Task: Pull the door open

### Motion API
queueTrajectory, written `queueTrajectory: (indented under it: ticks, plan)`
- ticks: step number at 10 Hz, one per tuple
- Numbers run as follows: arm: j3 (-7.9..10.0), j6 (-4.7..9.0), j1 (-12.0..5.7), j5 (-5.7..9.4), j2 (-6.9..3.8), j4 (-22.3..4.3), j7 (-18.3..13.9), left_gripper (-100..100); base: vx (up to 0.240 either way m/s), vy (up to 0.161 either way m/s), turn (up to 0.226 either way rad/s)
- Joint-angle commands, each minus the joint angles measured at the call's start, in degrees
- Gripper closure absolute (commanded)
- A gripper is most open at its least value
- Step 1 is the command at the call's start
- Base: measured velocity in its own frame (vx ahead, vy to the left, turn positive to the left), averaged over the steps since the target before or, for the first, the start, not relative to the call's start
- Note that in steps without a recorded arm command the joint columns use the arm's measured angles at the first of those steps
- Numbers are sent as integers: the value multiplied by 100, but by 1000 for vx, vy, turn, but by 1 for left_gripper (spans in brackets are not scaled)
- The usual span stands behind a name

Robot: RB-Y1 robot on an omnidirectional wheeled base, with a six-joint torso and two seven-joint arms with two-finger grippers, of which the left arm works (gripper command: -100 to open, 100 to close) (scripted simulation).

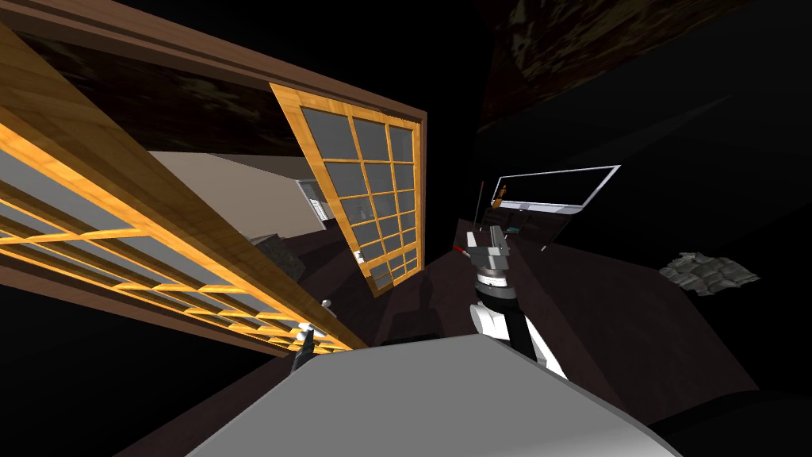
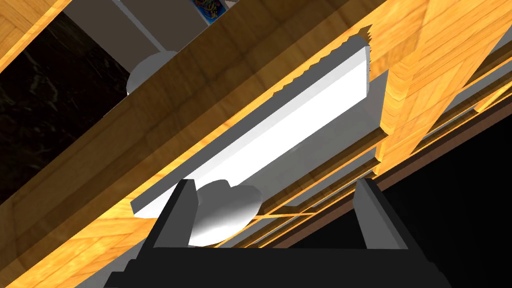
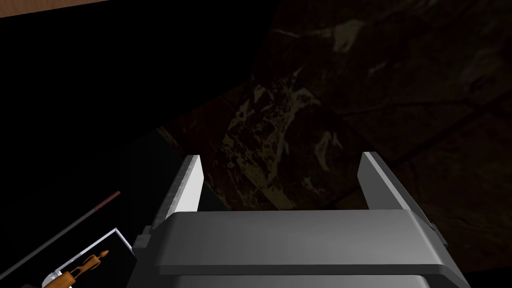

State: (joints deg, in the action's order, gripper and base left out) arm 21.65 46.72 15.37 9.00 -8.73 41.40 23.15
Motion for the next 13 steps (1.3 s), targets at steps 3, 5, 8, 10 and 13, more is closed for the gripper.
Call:
queueTrajectory:
  ticks: [3, 5, 8, 10, 13]
  plan:
    - [85, -64, 9, 171, -111, 58, -313, 100, -6, 9, -19]
    - [32, -53, 7, 268, -137, 56, -581, 100, -16, -4, -46]
    - [5, -47, 6, 317, -150, 55, -716, 100, -6, 6, -19]
    - [-52, -35, -2, 416, -175, 54, -988, 100, -7, 6, -44]
    - [-81, -29, -8, 465, -187, 55, -1128, 100, -10, 0, -23]
